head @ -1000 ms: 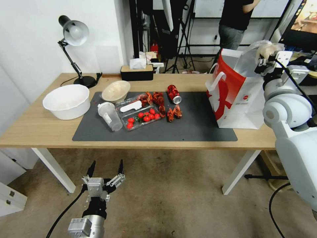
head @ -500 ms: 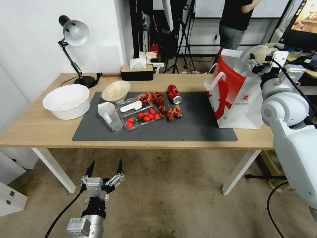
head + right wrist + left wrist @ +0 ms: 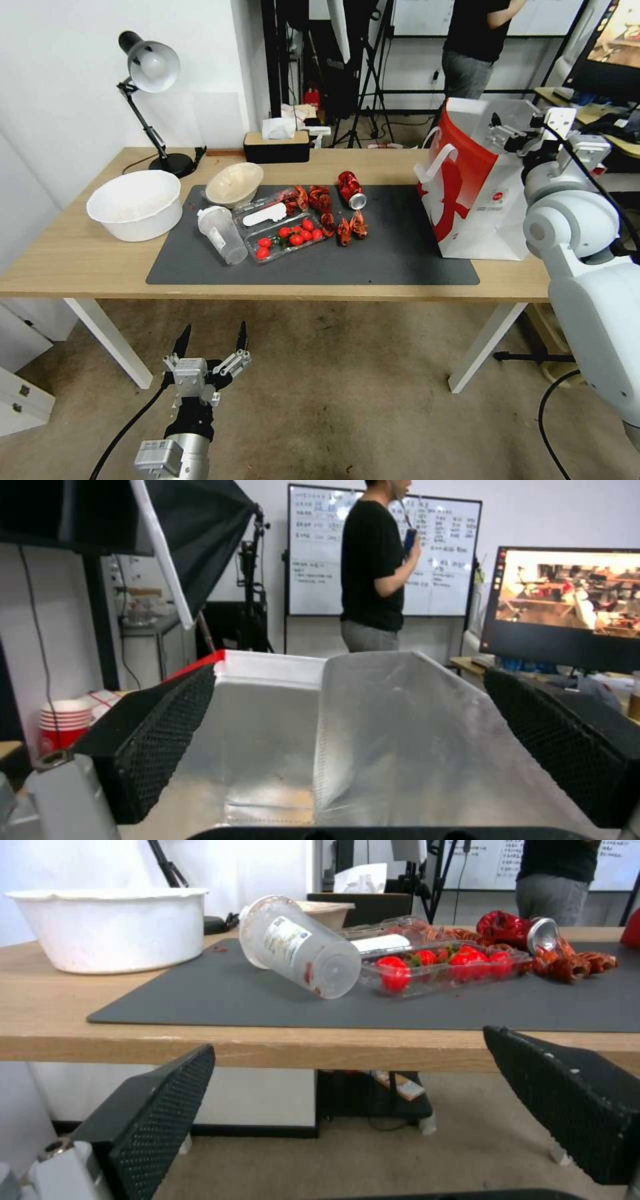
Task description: Pick up the trash from the table and place it into the takeout bag.
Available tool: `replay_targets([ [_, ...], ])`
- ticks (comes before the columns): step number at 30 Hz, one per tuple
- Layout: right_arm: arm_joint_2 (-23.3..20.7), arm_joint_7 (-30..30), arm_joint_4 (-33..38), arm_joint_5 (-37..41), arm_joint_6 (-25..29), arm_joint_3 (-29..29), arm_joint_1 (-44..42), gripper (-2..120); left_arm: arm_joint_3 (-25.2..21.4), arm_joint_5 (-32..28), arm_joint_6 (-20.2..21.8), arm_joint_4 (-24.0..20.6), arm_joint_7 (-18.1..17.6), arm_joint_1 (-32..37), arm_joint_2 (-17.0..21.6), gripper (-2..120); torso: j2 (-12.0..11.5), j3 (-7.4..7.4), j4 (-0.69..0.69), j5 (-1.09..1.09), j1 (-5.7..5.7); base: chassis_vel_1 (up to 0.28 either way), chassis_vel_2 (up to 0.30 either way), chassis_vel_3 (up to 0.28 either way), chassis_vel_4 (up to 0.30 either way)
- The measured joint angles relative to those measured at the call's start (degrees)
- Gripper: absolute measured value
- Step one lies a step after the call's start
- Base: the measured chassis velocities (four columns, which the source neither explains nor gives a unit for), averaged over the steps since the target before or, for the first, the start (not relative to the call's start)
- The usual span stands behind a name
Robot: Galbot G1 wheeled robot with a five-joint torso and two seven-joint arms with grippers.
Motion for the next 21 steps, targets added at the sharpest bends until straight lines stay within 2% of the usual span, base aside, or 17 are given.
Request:
replay_targets([
  [9, 0.38, -0.87, 3.65, 3.3, 2.78, 0.01, -2.32, 100, -0.08, -0.05, -0.01, -0.19, -0.02, 0.05, -0.01, 100, 0.0, 0.0, 0.0, 0.0, 0.0, 0.0, 0.0, 0.0, 0.0],
  [15, 0.84, -1.94, 11.03, 4.79, 5.79, 0.36, -9.16, 100, -0.05, -0.23, -0.01, -0.2, -0.02, 0.05, 0.05, 100, 0.0, -0.01, 0.0, -0.01, 0.0, 0.0, 0.0, 0.0, 0.0],
  [21, 1.22, -4.27, 16.15, 2.1, 10.25, 0.81, -16.3, 100, 0.01, -0.33, -0.02, -0.32, 0.07, 0.26, 0.21, 100, 0.0, 0.0, -0.01, 0.01, 0.0, 0.0, 0.0, 0.0, 0.0],
])
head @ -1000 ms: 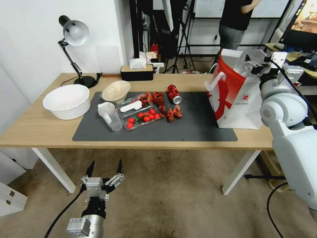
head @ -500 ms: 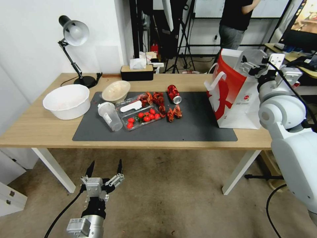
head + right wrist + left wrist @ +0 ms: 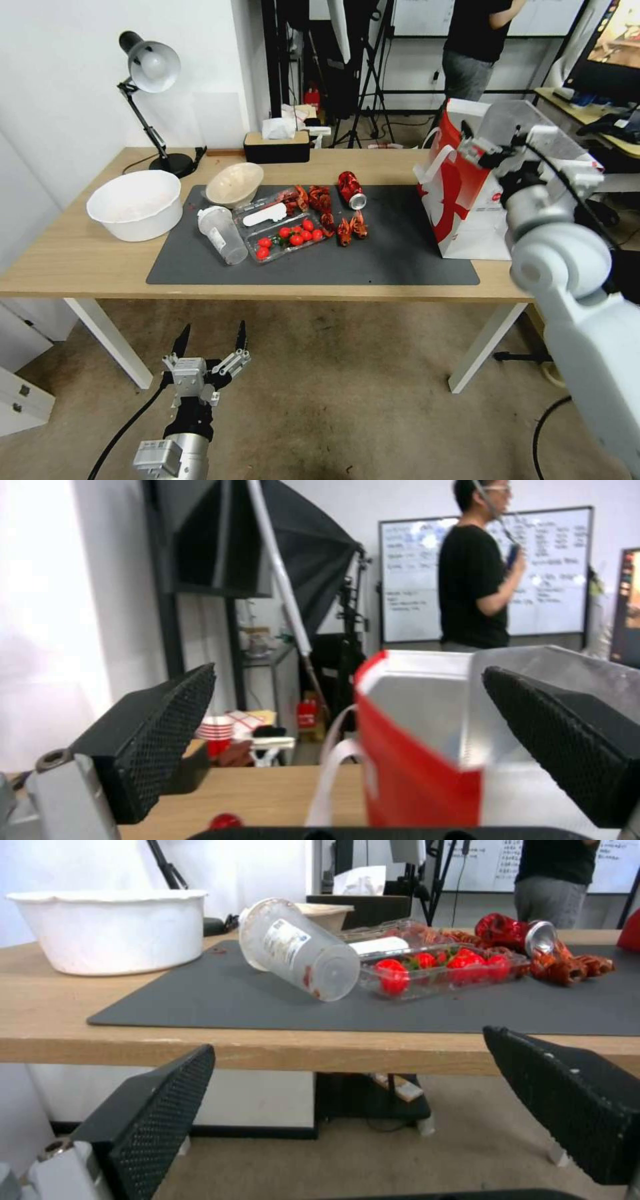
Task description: Pick up the trash from the table and place it into the takeout bag.
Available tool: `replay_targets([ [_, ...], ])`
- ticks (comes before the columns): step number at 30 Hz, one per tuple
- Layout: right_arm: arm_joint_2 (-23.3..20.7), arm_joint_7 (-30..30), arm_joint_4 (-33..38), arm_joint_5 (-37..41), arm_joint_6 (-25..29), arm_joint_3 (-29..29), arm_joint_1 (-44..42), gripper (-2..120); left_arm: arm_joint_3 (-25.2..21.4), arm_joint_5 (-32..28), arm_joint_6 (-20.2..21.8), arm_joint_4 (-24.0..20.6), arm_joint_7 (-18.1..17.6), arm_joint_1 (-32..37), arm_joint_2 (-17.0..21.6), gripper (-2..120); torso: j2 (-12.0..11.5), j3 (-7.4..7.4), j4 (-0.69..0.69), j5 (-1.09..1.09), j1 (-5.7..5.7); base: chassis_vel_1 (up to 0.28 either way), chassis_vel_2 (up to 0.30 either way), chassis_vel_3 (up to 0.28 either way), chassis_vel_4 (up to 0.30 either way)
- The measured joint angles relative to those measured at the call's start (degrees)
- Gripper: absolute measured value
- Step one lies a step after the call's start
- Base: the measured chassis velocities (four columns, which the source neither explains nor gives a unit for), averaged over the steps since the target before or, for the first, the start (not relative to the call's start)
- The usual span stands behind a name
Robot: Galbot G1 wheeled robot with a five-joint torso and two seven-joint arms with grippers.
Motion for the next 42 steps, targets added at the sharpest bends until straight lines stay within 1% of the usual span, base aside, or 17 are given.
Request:
replay_targets([
  [4, 0.78, -1.08, 3.77, -2.29, 1.47, 0.1, -5.67, 100, 0.18, 0.0, -0.05, 0.0, 0.03, 0.03, 0.05, 100, 0.0, 0.0, 0.01, -0.01, 0.0, 0.0, 0.0, 0.0, 0.0],
  [11, 3.54, -1.33, 5.69, -6.1, 3.61, -1.28, -12.28, 100, 0.2, -0.17, -0.34, -0.37, 0.06, 0.37, 0.23, 100, 0.0, 0.0, 0.02, -0.01, 0.0, 0.0, 0.0, 0.0, 0.0],
  [13, 5.3, -1.94, 5.82, -7.52, 6.72, -1.91, -15.4, 100, -0.05, -0.43, -0.77, -0.42, 0.1, 0.59, 0.43, 100, 0.0, 0.0, 0.01, 0.0, 0.0, 0.0, 0.0, 0.0, 0.0],
  [15, 5.84, -2.46, 5.8, -7.95, 8.08, -2.07, -16.41, 100, -0.14, -0.55, -0.89, -0.43, 0.13, 0.62, 0.53, 100, 0.0, 0.0, 0.02, -0.01, -0.01, 0.0, 0.0, 0.0, 0.0],
  [17, 7.18, -4.04, 5.32, -9.23, 12.62, -2.65, -19.63, 100, -0.39, -0.82, -0.98, -0.45, 0.19, 0.64, 0.79, 100, 0.0, 0.0, 0.0, 0.0, -0.01, 0.0, 0.0, 0.0, 0.0],
  [19, 7.55, -4.47, 5.09, -9.72, 14.04, -2.81, -20.74, 100, -0.46, -0.88, -1.0, -0.45, 0.2, 0.62, 0.83, 100, 0.0, 0.0, 0.01, -0.01, 0.0, 0.0, 0.0, 0.0, 0.0],
  [20, 8.11, -5.12, 4.51, -10.68, 16.45, -3.12, -22.63, 100, -0.47, -0.96, -1.01, -0.45, 0.23, 0.56, 0.87, 100, 0.0, 0.0, 0.01, -0.01, 0.0, 0.0, 0.0, 0.0, 0.0],
  [21, 8.11, -5.12, 4.51, -10.68, 16.45, -3.12, -22.63, 100, -0.47, -0.96, -1.01, -0.45, 0.23, 0.56, 0.87, 100, 0.0, 0.0, 0.01, -0.01, 0.0, 0.0, 0.0, 0.0, 0.0],
  [23, 9.12, -6.55, 2.68, -12.65, 21.97, -3.49, -26.36, 100, -0.36, -0.99, -1.04, -0.23, 0.26, 0.34, 0.85, 100, 0.01, 0.0, 0.0, -0.01, 0.0, 0.0, 0.0, 0.0, 0.0],
  [24, 9.12, -6.55, 2.68, -12.65, 21.97, -3.49, -26.36, 100, -0.36, -0.99, -1.04, -0.23, 0.26, 0.34, 0.85, 100, 0.01, 0.0, 0.0, -0.01, 0.0, 0.0, 0.0, 0.0, 0.0],
  [26, 9.6, -7.01, 1.7, -13.61, 24.26, -3.6, -27.95, 100, -0.24, -0.99, -1.09, -0.04, 0.27, 0.22, 0.79, 100, 0.0, -0.01, 0.01, -0.01, -0.01, 0.0, 0.0, 0.0, 0.0],
  [29, 11.58, -8.02, -1.53, -16.77, 30.33, -4.43, -33.86, 100, 0.09, -0.98, -1.16, 0.52, 0.31, -0.15, 0.76, 100, 0.0, 0.0, 0.0, -0.01, 0.0, 0.0, 0.0, 0.0, 0.0],
  [30, 11.58, -8.02, -1.53, -16.77, 30.33, -4.43, -33.86, 100, 0.09, -0.98, -1.16, 0.52, 0.31, -0.15, 0.76, 100, 0.0, 0.0, 0.0, -0.01, 0.0, 0.0, 0.0, 0.0, 0.0],
  [33, 13.37, -8.71, -5.38, -19.07, 35.02, -5.08, -36.33, 100, 0.19, -0.97, -1.17, 0.72, 0.32, -0.37, 0.83, 100, 0.0, 0.0, 0.01, 0.0, 0.0, 0.0, 0.0, 0.0, 0.0],
  [34, 13.37, -8.71, -5.38, -19.07, 35.02, -5.08, -36.33, 100, 0.19, -0.97, -1.17, 0.72, 0.32, -0.37, 0.83, 100, 0.0, 0.0, 0.01, 0.0, 0.0, 0.0, 0.0, 0.0, 0.0],
  [36, 14.08, -9.17, -7.93, -20.09, 37.34, -5.47, -37.13, 100, 0.21, -0.97, -1.17, 0.77, 0.33, -0.42, 0.91, 100, 0.0, 0.0, 0.0, 0.0, 0.0, 0.0, 0.0, 0.0, 0.0],
  [42, 14.67, -9.61, -10.61, -20.74, 39.08, -5.98, -37.35, 100, 0.22, -0.99, -1.19, 0.81, 0.35, -0.44, 1.04, 100, 0.0, 0.0, 0.01, -0.01, 0.0, 0.0, 0.0, 0.0, 0.0],
])
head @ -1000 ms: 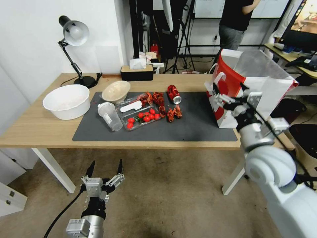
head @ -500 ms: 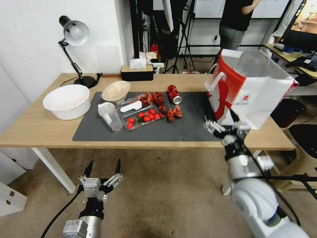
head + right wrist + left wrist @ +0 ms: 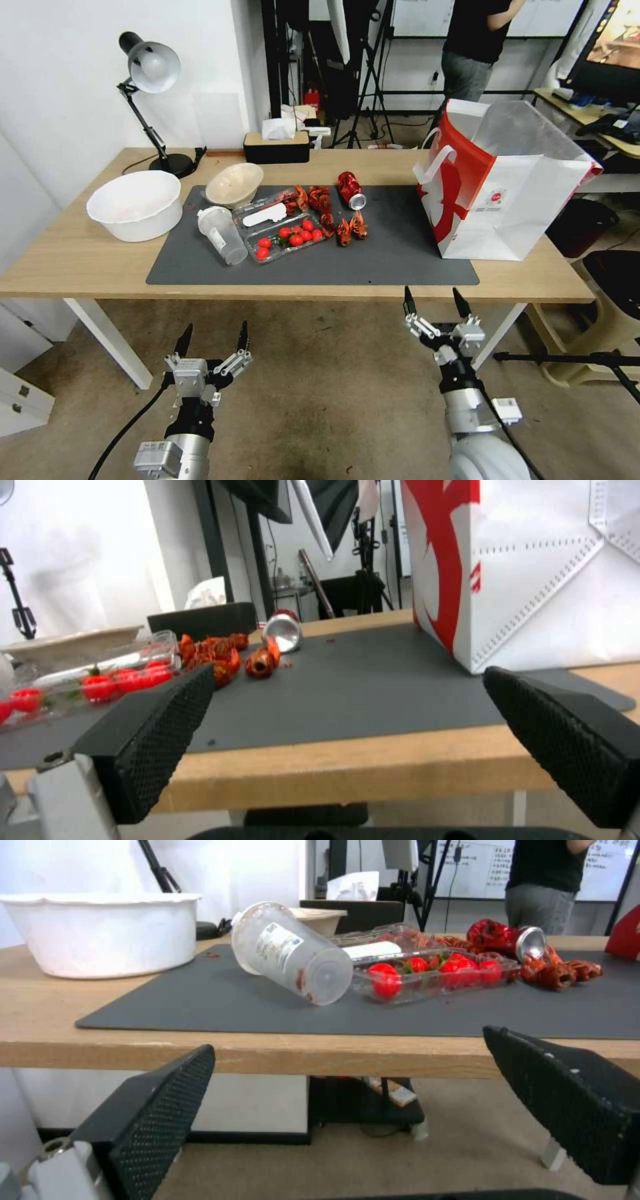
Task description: Pick up the trash from the table and place it into the takeout bag.
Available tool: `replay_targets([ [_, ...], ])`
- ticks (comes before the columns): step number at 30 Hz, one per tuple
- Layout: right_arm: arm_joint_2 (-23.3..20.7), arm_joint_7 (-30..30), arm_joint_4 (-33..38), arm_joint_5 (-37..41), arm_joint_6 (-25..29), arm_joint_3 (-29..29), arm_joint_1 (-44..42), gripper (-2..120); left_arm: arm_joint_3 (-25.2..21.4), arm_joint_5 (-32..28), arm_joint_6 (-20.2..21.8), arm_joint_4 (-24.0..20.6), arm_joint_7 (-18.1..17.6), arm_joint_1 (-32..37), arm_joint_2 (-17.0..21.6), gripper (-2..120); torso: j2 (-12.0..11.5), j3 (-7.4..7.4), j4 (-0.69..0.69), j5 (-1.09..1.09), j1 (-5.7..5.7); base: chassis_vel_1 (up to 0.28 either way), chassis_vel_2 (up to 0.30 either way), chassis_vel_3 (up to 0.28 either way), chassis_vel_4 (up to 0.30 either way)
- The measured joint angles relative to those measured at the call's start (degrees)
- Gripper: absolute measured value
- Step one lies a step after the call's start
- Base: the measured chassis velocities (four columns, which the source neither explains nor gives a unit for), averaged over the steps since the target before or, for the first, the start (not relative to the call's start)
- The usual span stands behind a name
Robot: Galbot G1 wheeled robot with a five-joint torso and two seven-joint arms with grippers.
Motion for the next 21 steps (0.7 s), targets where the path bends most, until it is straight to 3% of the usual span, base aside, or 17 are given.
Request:
replay_targets([
  [21, 0.73, -0.87, -1.3, -0.63, 0.47, -0.86, -0.22, 100, 0.19, -0.6, -0.36, 0.58, -0.05, -0.71, 0.43, 100, 0.0, 0.0, 0.0, 0.0, 0.01, 0.0, 0.0, 0.0, 0.0],
])
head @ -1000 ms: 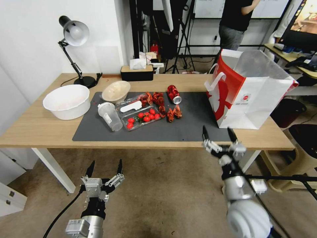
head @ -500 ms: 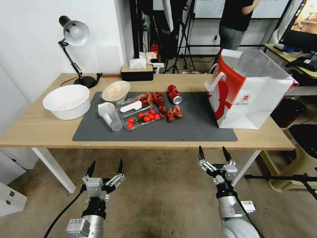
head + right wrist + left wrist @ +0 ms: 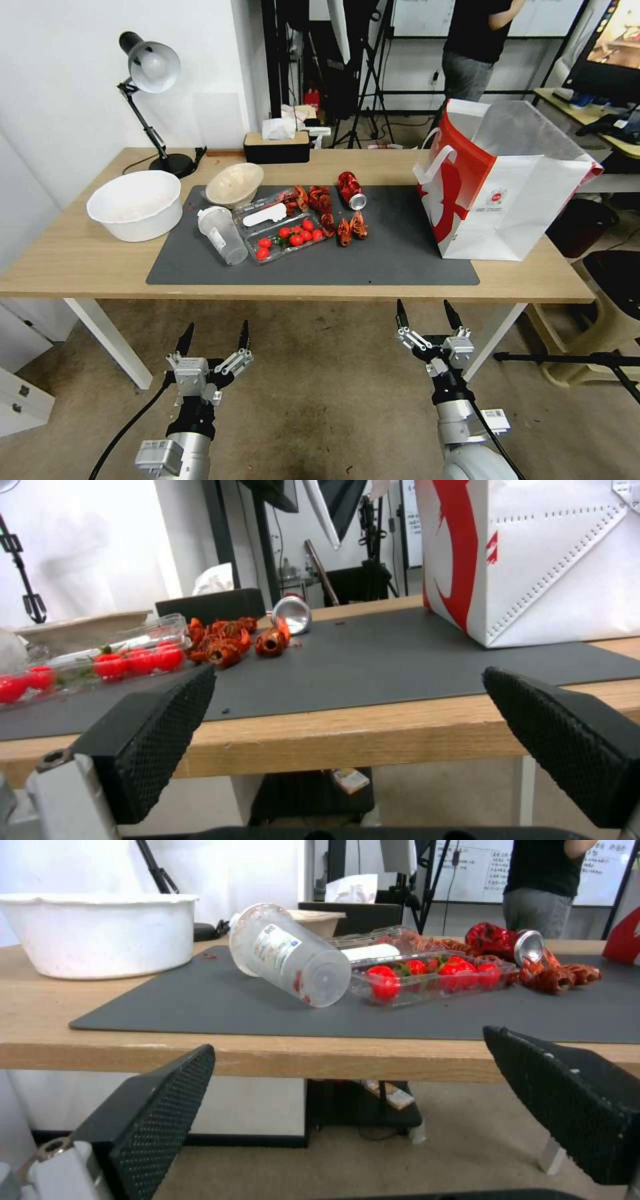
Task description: Pick up the trash from the table and place it into the takeout bag.
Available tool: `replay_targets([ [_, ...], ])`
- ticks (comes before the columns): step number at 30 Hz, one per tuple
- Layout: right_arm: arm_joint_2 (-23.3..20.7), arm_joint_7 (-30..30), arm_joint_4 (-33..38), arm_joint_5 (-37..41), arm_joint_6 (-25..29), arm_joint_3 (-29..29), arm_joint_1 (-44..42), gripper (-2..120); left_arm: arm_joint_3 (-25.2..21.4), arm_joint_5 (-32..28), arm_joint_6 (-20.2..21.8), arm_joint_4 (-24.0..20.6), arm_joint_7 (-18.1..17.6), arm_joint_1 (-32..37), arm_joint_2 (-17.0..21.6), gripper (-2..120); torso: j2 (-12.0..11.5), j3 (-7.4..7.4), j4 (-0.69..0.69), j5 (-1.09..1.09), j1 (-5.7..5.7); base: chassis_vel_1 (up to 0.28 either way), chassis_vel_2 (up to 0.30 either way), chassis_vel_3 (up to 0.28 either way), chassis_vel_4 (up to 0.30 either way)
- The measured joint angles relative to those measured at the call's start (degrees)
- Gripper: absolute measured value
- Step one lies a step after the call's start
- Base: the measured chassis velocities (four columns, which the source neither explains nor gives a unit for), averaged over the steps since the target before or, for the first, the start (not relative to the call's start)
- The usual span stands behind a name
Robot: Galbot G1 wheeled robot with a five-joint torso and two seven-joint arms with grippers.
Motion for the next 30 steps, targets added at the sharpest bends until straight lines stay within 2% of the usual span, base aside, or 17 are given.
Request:
replay_targets([
  [15, -0.36, -0.08, 1.74, 0.39, -2.51, -0.95, 2.68, 100, -0.13, -0.16, 0.13, -0.02, 0.0, -0.26, 0.07, 100, 0.0, 0.0, 0.0, 0.0, 0.0, 0.0, 0.0, 0.0, 0.0],
  [23, -2.4, -1.4, 1.81, 4.31, -8.64, -1.37, 11.02, 100, -0.45, -0.43, 0.35, -0.04, -0.02, -0.55, 0.16, 100, 0.0, 0.01, -0.01, 0.0, 0.0, 0.0, 0.0, 0.0, 0.0],
  [30, -2.84, -1.48, 0.1, 6.24, -11.63, -2.85, 16.86, 100, -0.51, -0.44, 0.37, -0.13, -0.02, -0.36, 0.12, 100, -0.01, 0.0, 0.0, 0.0, 0.0, 0.0, 0.0, 0.0, 0.0],
])
